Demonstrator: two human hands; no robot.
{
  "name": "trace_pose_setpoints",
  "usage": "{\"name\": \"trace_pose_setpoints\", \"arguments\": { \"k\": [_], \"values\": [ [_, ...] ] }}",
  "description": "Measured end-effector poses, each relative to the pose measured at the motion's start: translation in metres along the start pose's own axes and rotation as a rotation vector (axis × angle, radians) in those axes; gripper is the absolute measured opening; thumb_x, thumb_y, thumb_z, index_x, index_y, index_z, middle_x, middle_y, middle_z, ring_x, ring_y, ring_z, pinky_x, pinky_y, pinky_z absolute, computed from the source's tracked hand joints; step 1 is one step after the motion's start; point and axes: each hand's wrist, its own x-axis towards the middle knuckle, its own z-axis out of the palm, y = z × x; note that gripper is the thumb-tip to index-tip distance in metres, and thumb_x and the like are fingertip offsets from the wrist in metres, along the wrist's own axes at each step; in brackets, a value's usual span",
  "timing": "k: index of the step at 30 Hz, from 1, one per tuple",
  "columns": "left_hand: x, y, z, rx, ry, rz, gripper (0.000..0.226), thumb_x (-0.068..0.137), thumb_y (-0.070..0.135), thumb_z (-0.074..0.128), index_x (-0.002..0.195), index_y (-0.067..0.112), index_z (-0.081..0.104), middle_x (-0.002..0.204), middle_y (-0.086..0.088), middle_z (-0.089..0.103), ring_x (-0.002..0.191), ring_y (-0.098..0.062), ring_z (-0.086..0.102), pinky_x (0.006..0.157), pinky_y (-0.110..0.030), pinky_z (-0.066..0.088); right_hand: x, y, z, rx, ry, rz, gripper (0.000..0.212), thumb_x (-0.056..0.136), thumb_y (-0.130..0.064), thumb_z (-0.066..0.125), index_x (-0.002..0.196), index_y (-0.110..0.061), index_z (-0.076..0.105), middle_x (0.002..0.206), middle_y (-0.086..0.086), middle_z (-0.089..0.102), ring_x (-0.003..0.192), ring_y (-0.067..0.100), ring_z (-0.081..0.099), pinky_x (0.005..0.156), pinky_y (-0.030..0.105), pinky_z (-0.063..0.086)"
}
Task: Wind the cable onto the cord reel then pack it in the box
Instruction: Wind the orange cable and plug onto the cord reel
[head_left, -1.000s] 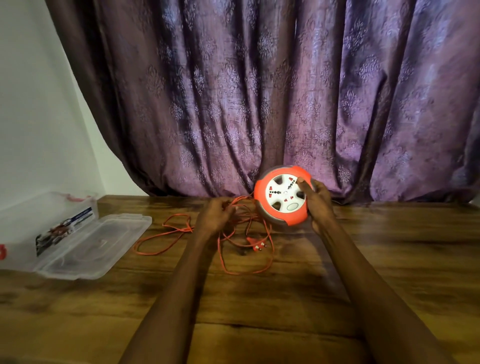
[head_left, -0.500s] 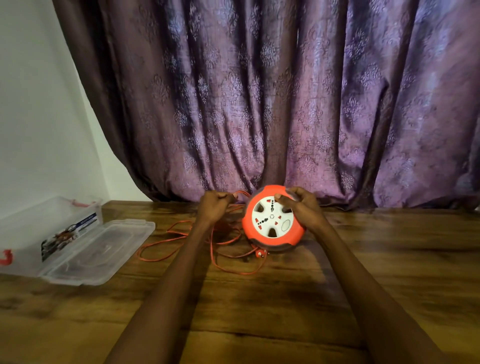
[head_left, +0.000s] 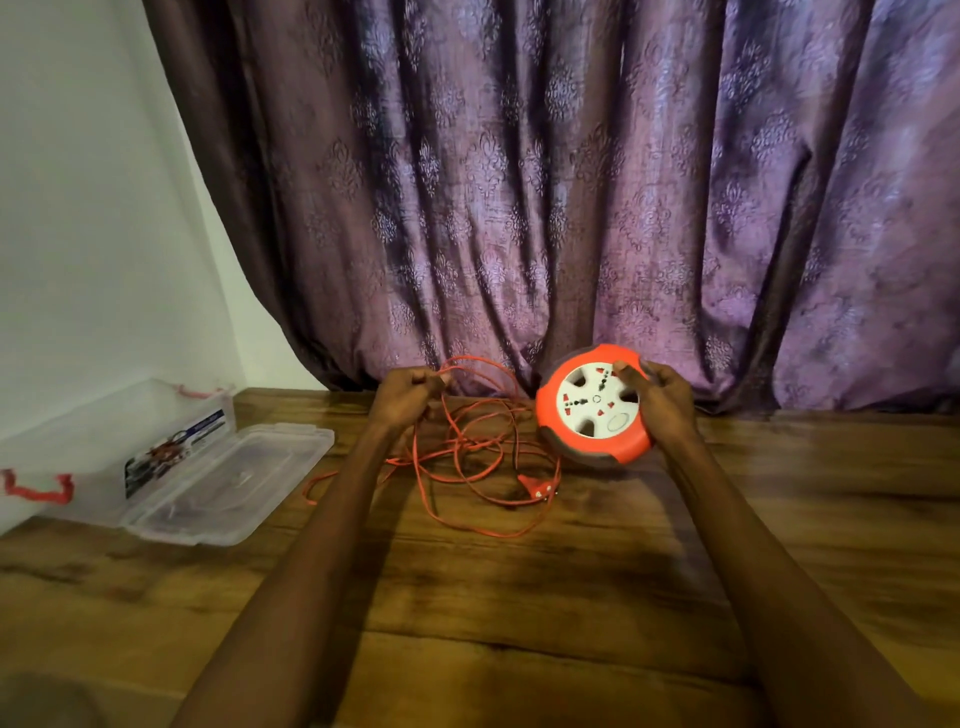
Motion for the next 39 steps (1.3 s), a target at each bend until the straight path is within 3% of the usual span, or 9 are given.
{"name": "trace_pose_setpoints", "arguments": {
  "k": [5, 17, 21, 25, 29, 33, 35, 37, 39],
  "values": [
    [-0.006, -0.001, 0.003, -0.094, -0.016, -0.015, 0.014, 0.100, -0.001, 0.049, 0.106, 0.004, 0.060, 0.062, -0.005, 0.045, 0.031, 0.001, 0.042, 0.033, -0.012, 0.035, -0.004, 0.000, 0.004, 0.023, 0.002, -0.006, 0.026, 0.087, -0.018, 0.075, 0.108, -0.011, 0.063, 0.080, 0.003, 0.066, 0.051, -0.001, 0.061, 0.053, 0.021, 0.050],
    [-0.005, -0.010, 0.002, -0.473, -0.112, -0.242, 0.014, 0.098, 0.023, 0.059, 0.094, 0.011, 0.067, 0.066, 0.000, 0.063, 0.044, -0.009, 0.054, 0.039, -0.018, 0.041, -0.016, 0.005, 0.021, 0.126, -0.041, -0.031, 0.014, 0.086, -0.021, 0.075, 0.093, -0.020, 0.063, 0.080, -0.005, 0.070, 0.059, 0.003, 0.066, 0.055, 0.023, 0.053],
    [0.001, -0.024, -0.012, -0.128, 0.093, -0.175, 0.033, 0.100, 0.030, 0.056, 0.079, 0.009, 0.070, 0.056, -0.002, 0.068, 0.046, -0.021, 0.058, 0.042, -0.022, 0.045, -0.016, 0.006, 0.021, 0.093, -0.053, -0.033, 0.021, 0.085, -0.021, 0.076, 0.103, -0.015, 0.064, 0.078, -0.006, 0.070, 0.057, 0.002, 0.066, 0.052, 0.021, 0.053],
    [0.012, -0.039, -0.040, 0.369, 0.244, -0.059, 0.046, 0.102, 0.039, 0.047, 0.094, 0.003, 0.075, 0.090, -0.028, 0.072, 0.088, -0.039, 0.069, 0.079, -0.046, 0.055, -0.013, 0.008, 0.015, 0.091, -0.056, -0.015, 0.025, 0.087, -0.020, 0.075, 0.108, -0.012, 0.064, 0.082, -0.001, 0.068, 0.057, 0.001, 0.065, 0.053, 0.022, 0.054],
    [0.012, -0.051, -0.058, 0.532, 0.329, -0.059, 0.042, 0.101, 0.038, 0.047, 0.099, 0.003, 0.071, 0.102, -0.030, 0.069, 0.100, -0.046, 0.065, 0.079, -0.046, 0.051, -0.011, 0.011, 0.012, 0.105, -0.058, -0.003, 0.026, 0.087, -0.020, 0.074, 0.110, -0.011, 0.065, 0.083, 0.001, 0.068, 0.057, 0.002, 0.064, 0.055, 0.024, 0.053],
    [0.005, -0.065, -0.064, 0.698, 0.207, -0.251, 0.036, 0.093, 0.028, 0.061, 0.118, 0.002, 0.063, 0.120, -0.026, 0.064, 0.115, -0.041, 0.061, 0.091, -0.044, 0.048, -0.011, 0.016, 0.015, 0.104, -0.037, 0.005, 0.025, 0.087, -0.019, 0.075, 0.108, -0.012, 0.063, 0.080, -0.003, 0.066, 0.056, 0.001, 0.064, 0.052, 0.022, 0.053],
    [0.001, -0.065, -0.063, 0.726, 0.127, -0.346, 0.059, 0.080, 0.026, 0.077, 0.129, 0.005, 0.054, 0.128, -0.020, 0.060, 0.121, -0.036, 0.059, 0.098, -0.044, 0.048, -0.011, 0.018, 0.017, 0.111, -0.022, 0.009, 0.025, 0.087, -0.018, 0.074, 0.108, -0.013, 0.061, 0.081, -0.004, 0.066, 0.055, 0.000, 0.063, 0.053, 0.022, 0.053],
    [0.006, -0.062, -0.058, 0.736, 0.082, -0.273, 0.061, 0.075, 0.029, 0.081, 0.125, 0.004, 0.056, 0.124, -0.018, 0.061, 0.117, -0.035, 0.061, 0.098, -0.044, 0.050, -0.012, 0.021, 0.020, 0.127, -0.005, 0.018, 0.021, 0.087, -0.018, 0.075, 0.103, -0.016, 0.061, 0.083, -0.004, 0.067, 0.054, -0.001, 0.064, 0.052, 0.020, 0.053],
    [0.013, -0.059, -0.050, 0.659, 0.032, -0.183, 0.036, 0.087, 0.032, 0.071, 0.107, 0.002, 0.068, 0.105, -0.020, 0.070, 0.100, -0.031, 0.067, 0.087, -0.040, 0.052, -0.014, 0.024, 0.022, 0.151, 0.001, 0.022, 0.018, 0.088, -0.017, 0.074, 0.100, -0.018, 0.060, 0.083, -0.005, 0.066, 0.054, -0.002, 0.064, 0.050, 0.018, 0.052]
  ]
}}
